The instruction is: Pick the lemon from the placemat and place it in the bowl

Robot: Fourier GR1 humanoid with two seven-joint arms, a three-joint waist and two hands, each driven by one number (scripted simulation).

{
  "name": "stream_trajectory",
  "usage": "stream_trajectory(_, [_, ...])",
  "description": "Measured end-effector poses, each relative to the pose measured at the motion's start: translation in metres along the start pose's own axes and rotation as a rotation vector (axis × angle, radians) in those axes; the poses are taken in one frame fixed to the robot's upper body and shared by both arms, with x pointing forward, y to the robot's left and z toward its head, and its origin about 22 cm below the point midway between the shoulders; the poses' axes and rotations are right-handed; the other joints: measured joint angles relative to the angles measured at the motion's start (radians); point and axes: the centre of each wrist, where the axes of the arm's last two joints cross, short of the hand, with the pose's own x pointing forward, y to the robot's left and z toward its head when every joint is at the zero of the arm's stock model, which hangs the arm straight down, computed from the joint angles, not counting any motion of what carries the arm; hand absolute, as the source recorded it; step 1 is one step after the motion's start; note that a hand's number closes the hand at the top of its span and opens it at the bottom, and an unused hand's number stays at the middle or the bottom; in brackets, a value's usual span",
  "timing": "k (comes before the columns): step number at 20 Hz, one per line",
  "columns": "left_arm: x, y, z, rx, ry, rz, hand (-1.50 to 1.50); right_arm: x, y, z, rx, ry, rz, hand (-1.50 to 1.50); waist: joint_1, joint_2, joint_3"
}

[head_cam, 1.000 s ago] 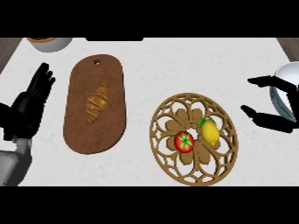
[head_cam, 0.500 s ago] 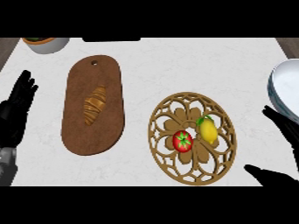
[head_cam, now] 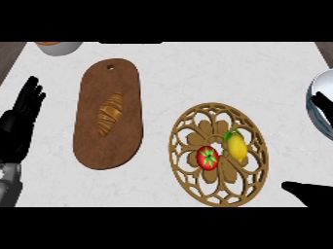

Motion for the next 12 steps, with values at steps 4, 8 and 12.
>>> stream_trajectory(4, [0.001,-0.006,-0.005,-0.008,-0.006,-0.001,0.0,0.017,-0.011,-0.019,0.105,0.035,0.086,-1.5,0.014,0.004,-0.001])
stream_trajectory(8, [0.003,-0.007,-0.01,-0.027,-0.011,-0.005,0.0,0.029,-0.008,-0.041,0.236,0.094,0.182,-1.5,0.028,0.007,-0.001])
stream_trajectory(12, [0.001,-0.006,-0.01,-0.032,-0.011,-0.004,0.0,0.03,0.001,-0.069,0.372,0.154,0.248,-1.5,0.032,0.008,-0.001])
